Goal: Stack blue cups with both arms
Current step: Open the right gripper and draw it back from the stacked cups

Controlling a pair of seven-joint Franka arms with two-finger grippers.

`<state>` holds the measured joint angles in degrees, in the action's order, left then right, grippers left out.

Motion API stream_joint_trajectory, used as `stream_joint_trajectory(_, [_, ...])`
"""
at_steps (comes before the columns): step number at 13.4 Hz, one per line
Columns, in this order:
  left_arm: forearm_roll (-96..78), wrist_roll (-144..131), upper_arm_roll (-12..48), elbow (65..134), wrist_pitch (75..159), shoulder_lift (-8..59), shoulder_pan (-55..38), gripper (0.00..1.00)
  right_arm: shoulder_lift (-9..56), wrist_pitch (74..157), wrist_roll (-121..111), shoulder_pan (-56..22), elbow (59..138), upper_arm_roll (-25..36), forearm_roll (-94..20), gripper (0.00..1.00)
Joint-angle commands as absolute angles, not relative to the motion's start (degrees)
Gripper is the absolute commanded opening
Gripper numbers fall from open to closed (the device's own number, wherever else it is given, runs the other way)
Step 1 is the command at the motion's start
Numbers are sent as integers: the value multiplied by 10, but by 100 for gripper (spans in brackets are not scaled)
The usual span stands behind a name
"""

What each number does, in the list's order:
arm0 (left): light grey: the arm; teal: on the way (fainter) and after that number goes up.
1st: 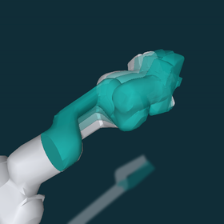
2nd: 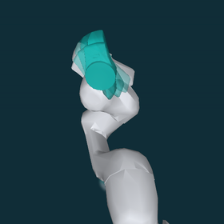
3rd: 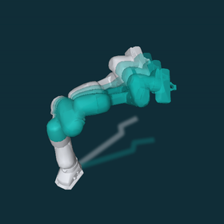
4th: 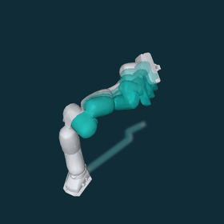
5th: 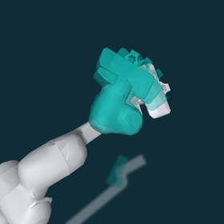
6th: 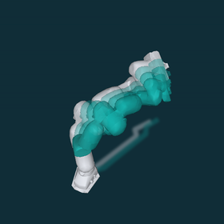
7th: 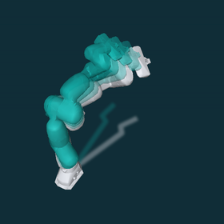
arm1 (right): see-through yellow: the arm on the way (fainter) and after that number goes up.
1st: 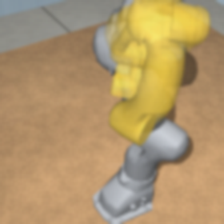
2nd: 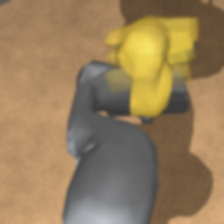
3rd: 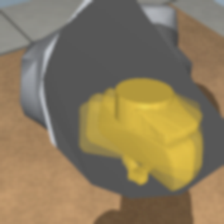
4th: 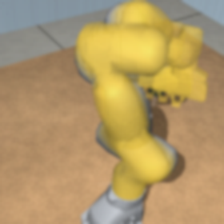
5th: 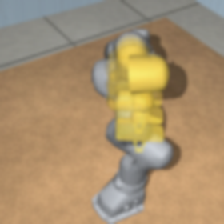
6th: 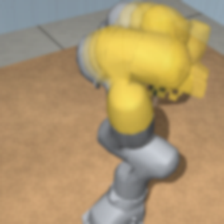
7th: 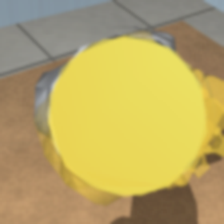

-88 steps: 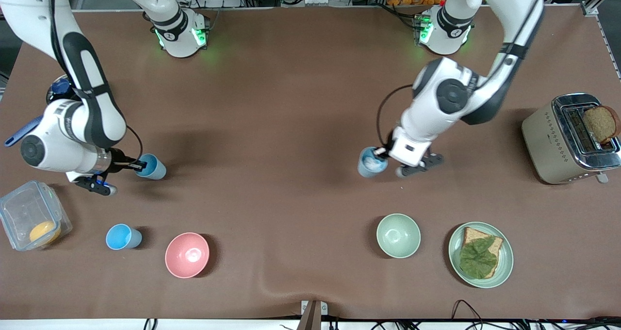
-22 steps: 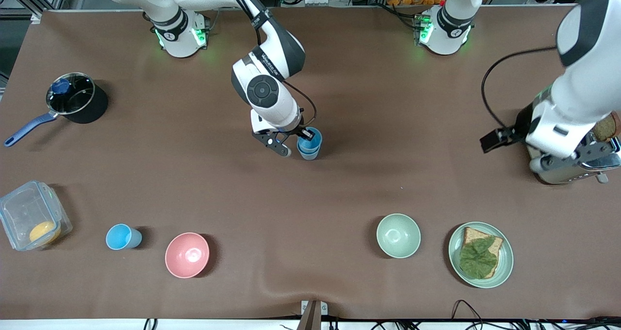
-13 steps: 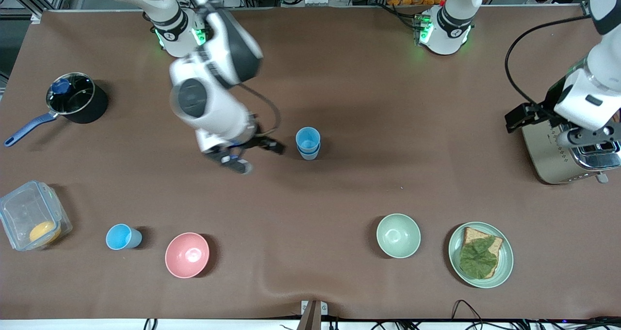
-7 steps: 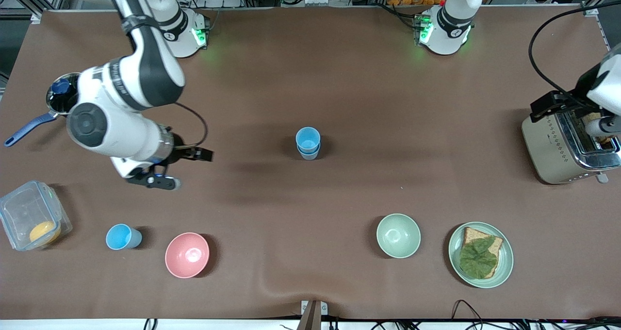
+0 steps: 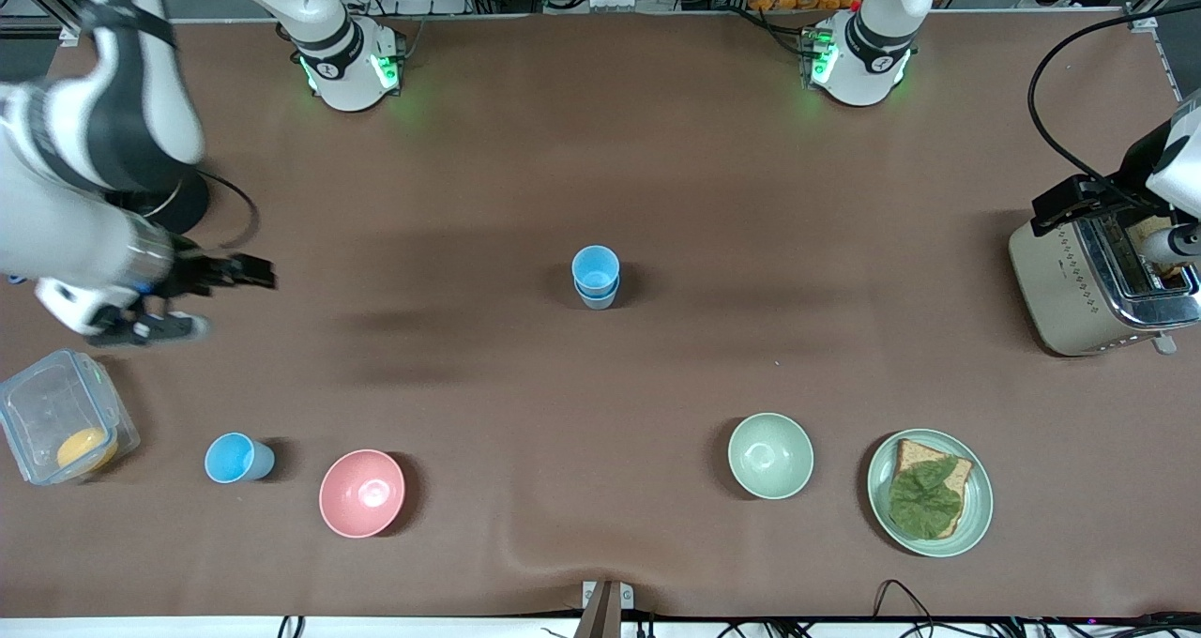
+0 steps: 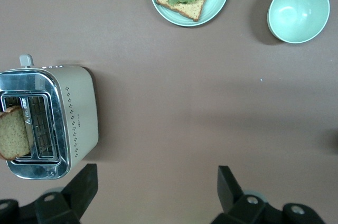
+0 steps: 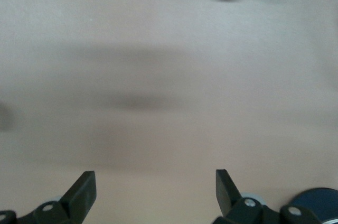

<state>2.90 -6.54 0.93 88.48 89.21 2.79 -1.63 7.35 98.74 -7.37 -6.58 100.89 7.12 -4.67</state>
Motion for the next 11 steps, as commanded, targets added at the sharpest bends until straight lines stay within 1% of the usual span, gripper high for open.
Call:
stream_joint_trajectory(1, [18,-65,4,893,888,18,-23,100,-1,979,-81,6,1050,-18,-4,100])
stream_joint_trajectory(2, [18,-65,4,892,888,18,-23,100,-11,978,-79,25,1049,-45,17,100])
stream_joint_trajectory(4, [26,-62,3,889,888,21,-25,100,-36,974,-81,29,1047,-47,18,100])
stream_joint_trajectory(6, [20,-62,4,874,888,29,-24,100,-33,927,-79,29,996,-44,15,100])
stream_joint_trajectory(8, [12,-61,4,870,882,28,-21,100,-29,886,-76,23,950,-23,12,100])
stream_joint_trajectory(11, [-16,-62,3,842,838,29,-18,100,-29,861,-72,12,934,0,-1,100])
